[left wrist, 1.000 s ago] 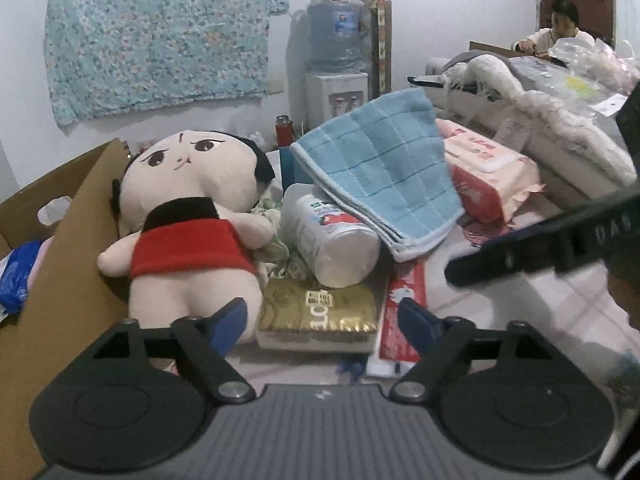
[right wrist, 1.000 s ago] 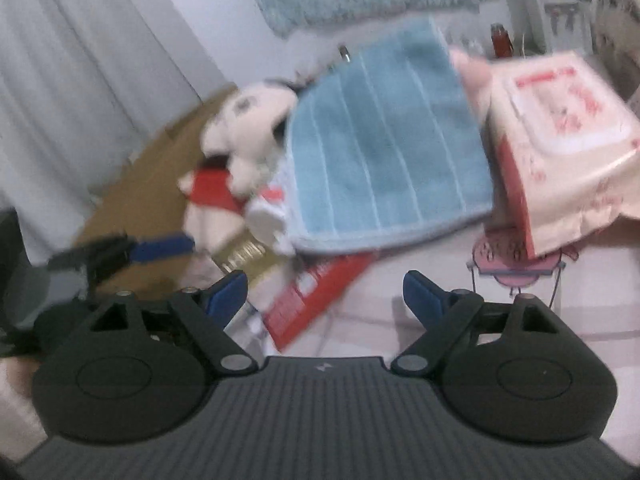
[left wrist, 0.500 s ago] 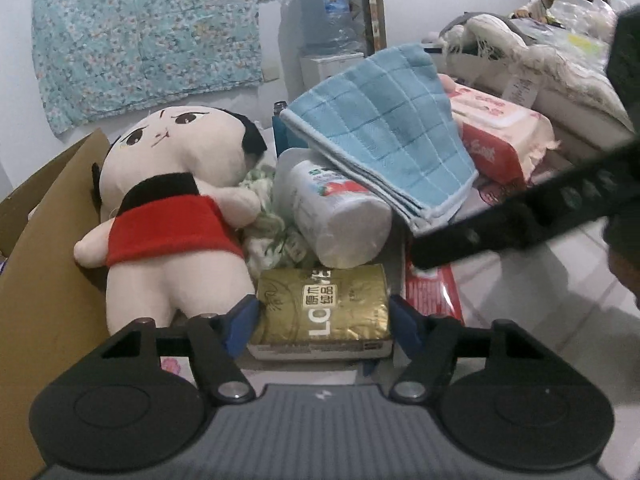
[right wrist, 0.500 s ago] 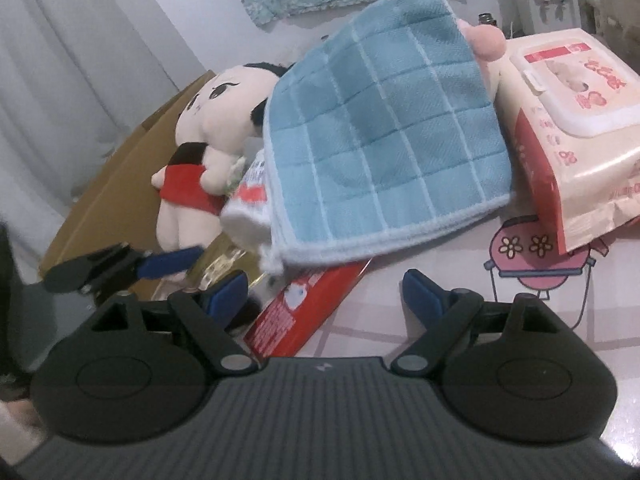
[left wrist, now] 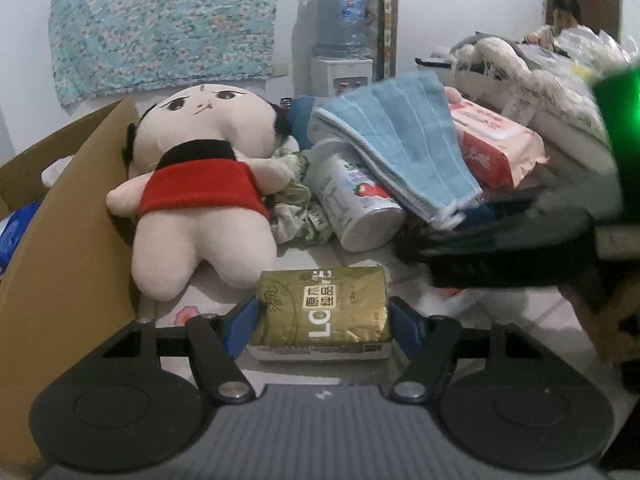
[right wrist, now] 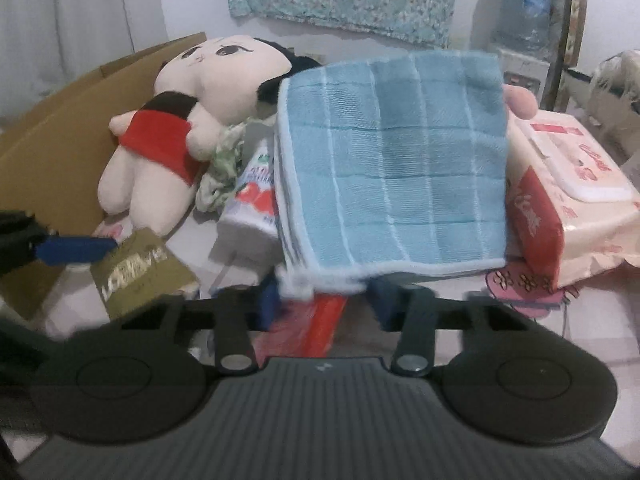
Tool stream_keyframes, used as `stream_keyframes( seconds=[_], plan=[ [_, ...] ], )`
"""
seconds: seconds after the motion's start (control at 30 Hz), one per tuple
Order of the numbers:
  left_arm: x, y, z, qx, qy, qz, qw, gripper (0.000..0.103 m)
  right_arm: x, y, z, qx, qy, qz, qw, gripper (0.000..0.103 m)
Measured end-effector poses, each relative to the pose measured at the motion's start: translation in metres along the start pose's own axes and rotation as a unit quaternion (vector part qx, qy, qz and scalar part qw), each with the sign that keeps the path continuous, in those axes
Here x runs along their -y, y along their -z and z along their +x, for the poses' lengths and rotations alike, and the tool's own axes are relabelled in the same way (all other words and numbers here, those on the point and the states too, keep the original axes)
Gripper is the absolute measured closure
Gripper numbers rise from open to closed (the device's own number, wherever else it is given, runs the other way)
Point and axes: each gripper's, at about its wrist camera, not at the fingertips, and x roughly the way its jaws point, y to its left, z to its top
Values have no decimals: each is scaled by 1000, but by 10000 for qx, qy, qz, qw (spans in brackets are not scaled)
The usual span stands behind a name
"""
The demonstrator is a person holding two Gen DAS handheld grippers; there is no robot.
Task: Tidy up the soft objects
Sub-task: 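Grasp the gold LOTTE box with the left tool while the right tool grasps the red toothpaste tube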
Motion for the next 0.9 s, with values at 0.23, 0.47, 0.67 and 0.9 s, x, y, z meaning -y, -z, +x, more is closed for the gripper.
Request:
stream_keyframes(
  seconds=[0.23, 0.47, 0.67, 0.9],
  plan=[
    [-14, 3, -10, 27, -145, -309, 9994, 32, 15, 30, -39, -129, -28, 38, 9999, 79],
    [-12, 2, -19, 159, 73, -352, 9992, 32, 24, 78, -103, -293, -355, -11, 9989, 80],
    [-5, -1, -24, 271, 286, -303, 9988, 32, 31, 82, -114, -478, -932, 249, 9942, 81],
    [-7, -2, -24, 307, 219, -334, 9987, 32, 7, 73, -102, -431, -1025, -283, 9934, 78]
  ],
)
